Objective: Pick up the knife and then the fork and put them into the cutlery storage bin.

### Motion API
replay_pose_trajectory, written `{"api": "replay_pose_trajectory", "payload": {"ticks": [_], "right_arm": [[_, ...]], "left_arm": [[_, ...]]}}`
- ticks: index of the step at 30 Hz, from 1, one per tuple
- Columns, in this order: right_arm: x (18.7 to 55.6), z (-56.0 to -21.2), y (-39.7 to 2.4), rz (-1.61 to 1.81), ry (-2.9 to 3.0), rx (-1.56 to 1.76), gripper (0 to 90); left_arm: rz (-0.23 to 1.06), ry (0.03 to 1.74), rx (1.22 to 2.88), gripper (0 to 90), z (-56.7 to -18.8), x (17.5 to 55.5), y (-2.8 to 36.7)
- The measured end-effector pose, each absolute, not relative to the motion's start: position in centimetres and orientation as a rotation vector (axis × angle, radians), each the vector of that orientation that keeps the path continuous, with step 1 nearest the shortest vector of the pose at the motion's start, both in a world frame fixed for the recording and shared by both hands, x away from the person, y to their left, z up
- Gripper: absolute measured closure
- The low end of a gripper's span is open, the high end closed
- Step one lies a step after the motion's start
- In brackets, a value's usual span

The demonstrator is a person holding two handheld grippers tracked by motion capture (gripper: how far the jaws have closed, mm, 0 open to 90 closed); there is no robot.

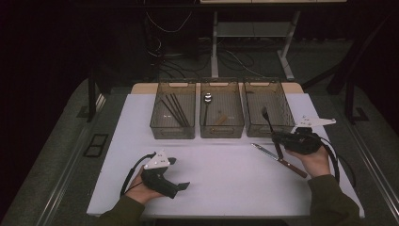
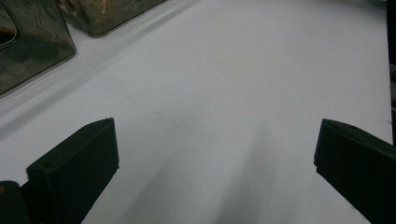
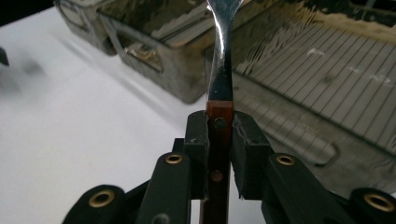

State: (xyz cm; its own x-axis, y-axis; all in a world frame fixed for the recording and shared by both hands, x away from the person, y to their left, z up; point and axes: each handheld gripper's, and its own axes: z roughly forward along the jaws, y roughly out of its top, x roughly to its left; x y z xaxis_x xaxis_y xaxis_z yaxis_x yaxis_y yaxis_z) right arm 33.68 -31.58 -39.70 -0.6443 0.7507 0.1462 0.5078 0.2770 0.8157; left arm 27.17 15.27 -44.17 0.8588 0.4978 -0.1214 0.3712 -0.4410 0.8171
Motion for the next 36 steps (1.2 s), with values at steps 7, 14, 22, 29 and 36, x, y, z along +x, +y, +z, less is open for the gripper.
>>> {"api": "replay_pose_trajectory", "payload": {"ticks": [7, 14, 22, 29, 36], "right_arm": [[34.4, -38.9, -31.9, 1.332, 2.216, 1.168, 77.4], [35.3, -38.1, -32.2, 1.367, 2.160, 1.175, 77.4], [36.8, -36.7, -32.1, 1.350, 2.136, 1.177, 77.4], [38.2, -35.4, -32.3, 1.354, 2.099, 1.195, 77.4], [40.0, -34.5, -32.6, 1.336, 2.064, 1.231, 77.4]], "left_arm": [[0.168, 0.639, 2.077, 0.0, -44.2, 27.3, 15.5], [0.171, 0.625, 2.034, 0.0, -44.4, 27.4, 15.8], [0.172, 0.607, 2.051, 0.0, -44.4, 27.3, 15.8], [0.173, 0.626, 2.048, 0.0, -44.4, 27.4, 15.8], [0.167, 0.624, 2.049, 0.0, -44.4, 27.4, 15.7]]}}
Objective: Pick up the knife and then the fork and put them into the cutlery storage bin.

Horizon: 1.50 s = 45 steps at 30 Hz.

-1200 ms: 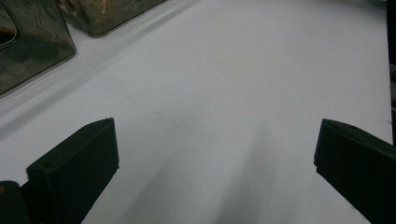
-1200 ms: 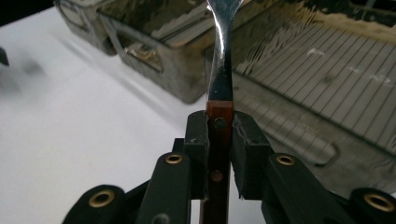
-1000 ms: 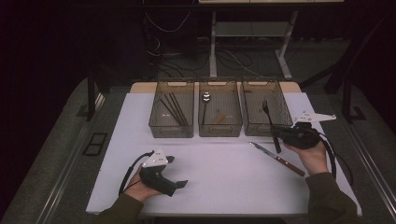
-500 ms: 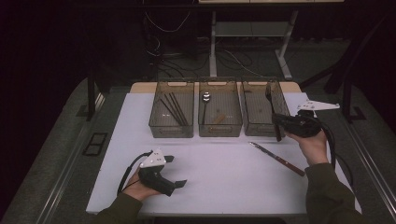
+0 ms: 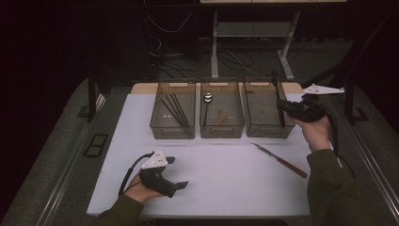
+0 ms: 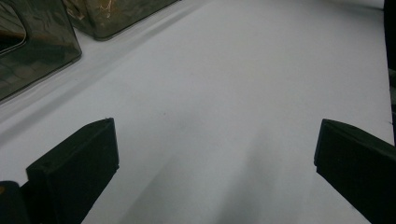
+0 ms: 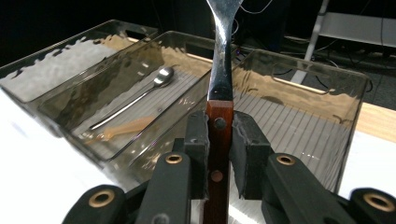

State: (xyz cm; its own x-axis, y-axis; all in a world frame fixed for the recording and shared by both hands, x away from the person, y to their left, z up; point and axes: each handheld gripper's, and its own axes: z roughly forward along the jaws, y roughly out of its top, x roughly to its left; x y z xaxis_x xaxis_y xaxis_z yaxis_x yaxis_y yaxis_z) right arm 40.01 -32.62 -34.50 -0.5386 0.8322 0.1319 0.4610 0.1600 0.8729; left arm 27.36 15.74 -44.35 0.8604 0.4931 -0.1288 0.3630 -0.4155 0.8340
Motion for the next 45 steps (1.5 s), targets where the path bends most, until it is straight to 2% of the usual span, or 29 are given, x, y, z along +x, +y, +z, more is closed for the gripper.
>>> {"api": "replay_pose_trajectory", "payload": {"ticks": [11, 19, 40, 42, 45], "right_arm": [[43.3, -34.7, -33.0, 1.267, 2.028, 1.315, 77.4], [44.9, -37.0, -32.6, 1.085, 2.097, 1.377, 77.4], [45.4, -39.3, -31.4, 0.795, 2.270, 1.354, 76.6], [45.4, -39.3, -31.4, 0.796, 2.270, 1.354, 76.0], [45.4, -39.0, -31.4, 0.833, 2.255, 1.367, 69.8]], "left_arm": [[0.167, 0.639, 2.028, 0.0, -44.1, 27.3, 15.7], [0.164, 0.629, 2.029, 0.0, -44.0, 27.2, 15.6], [0.155, 0.623, 2.036, 0.0, -44.0, 27.2, 15.5], [0.155, 0.622, 2.036, 0.0, -44.0, 27.2, 15.5], [0.156, 0.622, 2.037, 0.0, -44.0, 27.2, 15.5]]}}
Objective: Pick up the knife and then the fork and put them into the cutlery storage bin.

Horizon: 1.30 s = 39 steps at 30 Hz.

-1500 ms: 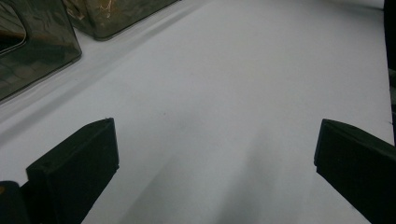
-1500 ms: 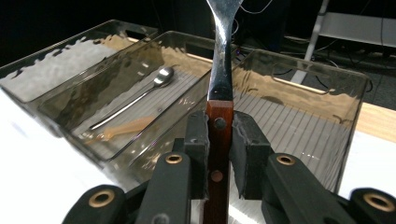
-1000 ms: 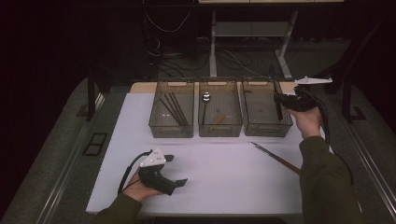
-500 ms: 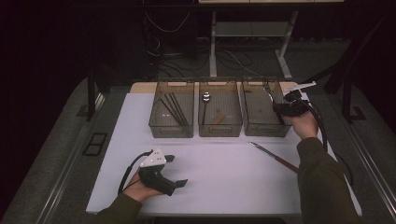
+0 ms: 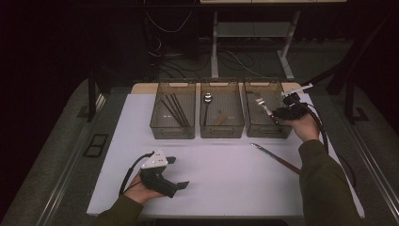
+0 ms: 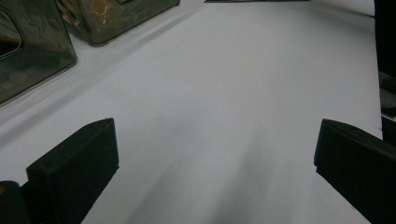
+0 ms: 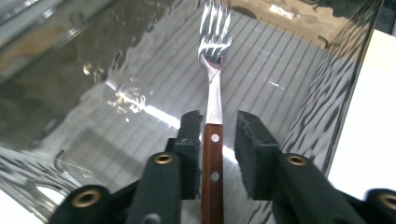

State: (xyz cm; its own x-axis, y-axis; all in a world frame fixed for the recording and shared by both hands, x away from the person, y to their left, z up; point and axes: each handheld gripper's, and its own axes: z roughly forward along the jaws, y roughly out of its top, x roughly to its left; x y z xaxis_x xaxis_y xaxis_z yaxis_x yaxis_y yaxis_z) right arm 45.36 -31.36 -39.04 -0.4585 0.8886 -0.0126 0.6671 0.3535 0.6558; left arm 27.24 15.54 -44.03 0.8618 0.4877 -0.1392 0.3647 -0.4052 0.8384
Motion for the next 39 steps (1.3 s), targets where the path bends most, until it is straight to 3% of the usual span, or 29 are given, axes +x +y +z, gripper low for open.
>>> {"api": "replay_pose_trajectory", "payload": {"ticks": [10, 24, 31, 39], "right_arm": [[44.5, -37.5, -32.3, 0.947, 2.202, 1.401, 54.2], [39.1, -34.6, -32.9, 1.202, 2.191, 1.295, 44.5], [36.2, -35.2, -32.2, 1.192, 2.223, 1.228, 35.3], [33.9, -36.4, -31.9, 1.140, 2.314, 1.184, 33.0]], "left_arm": [[0.153, 0.626, 2.038, 0.0, -44.1, 27.3, 15.5], [0.159, 0.622, 2.056, 0.0, -44.1, 27.3, 15.6], [0.154, 0.619, 2.060, 0.0, -44.1, 27.3, 15.6], [0.154, 0.618, 2.069, 0.0, -44.1, 27.3, 15.6]]}}
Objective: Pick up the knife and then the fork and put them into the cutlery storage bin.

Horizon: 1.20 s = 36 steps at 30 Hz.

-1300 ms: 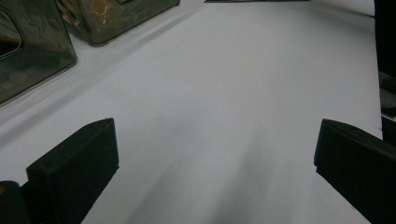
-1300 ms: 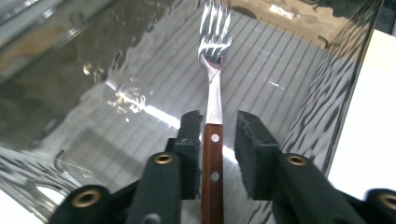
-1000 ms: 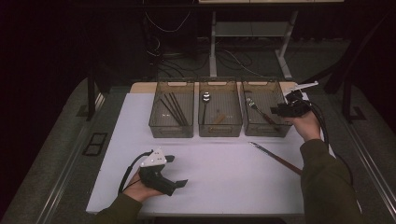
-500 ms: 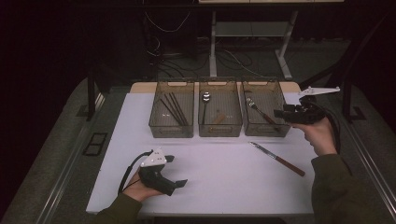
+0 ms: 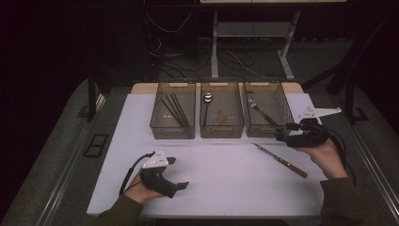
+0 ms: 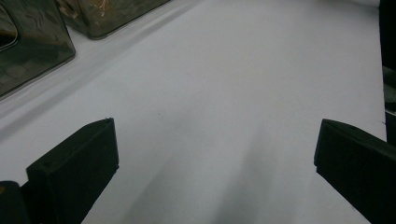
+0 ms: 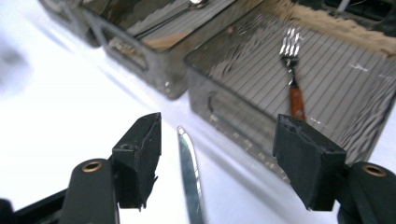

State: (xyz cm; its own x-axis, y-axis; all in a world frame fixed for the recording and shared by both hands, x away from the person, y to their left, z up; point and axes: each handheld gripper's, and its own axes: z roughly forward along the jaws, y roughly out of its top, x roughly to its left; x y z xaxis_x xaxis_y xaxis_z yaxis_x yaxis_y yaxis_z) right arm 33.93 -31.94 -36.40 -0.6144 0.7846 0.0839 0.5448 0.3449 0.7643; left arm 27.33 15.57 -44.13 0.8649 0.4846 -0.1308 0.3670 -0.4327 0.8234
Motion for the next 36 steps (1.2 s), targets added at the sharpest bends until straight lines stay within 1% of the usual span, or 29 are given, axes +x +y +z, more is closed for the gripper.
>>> {"api": "replay_pose_trajectory", "payload": {"ticks": [7, 14, 20, 24, 31, 36], "right_arm": [[32.5, -37.4, -31.9, 1.072, 2.379, 1.151, 32.0], [32.3, -38.3, -32.0, 0.945, 2.465, 1.136, 31.9], [32.5, -39.3, -31.2, 0.743, 2.591, 1.113, 35.3], [32.8, -39.8, -30.9, 0.633, 2.669, 1.115, 40.6], [33.4, -40.5, -30.1, 0.462, 2.759, 1.078, 54.2], [33.9, -41.1, -29.6, 0.361, 2.808, 1.069, 59.9]], "left_arm": [[0.156, 0.619, 2.068, 0.0, -44.1, 27.3, 15.6], [0.155, 0.620, 2.070, 0.0, -44.1, 27.3, 15.6], [0.148, 0.620, 2.076, 0.0, -44.2, 27.3, 15.5], [0.148, 0.618, 2.081, 0.0, -44.2, 27.4, 15.5], [0.144, 0.620, 2.084, 0.0, -44.3, 27.4, 15.4], [0.140, 0.620, 2.086, 0.0, -44.3, 27.4, 15.4]]}}
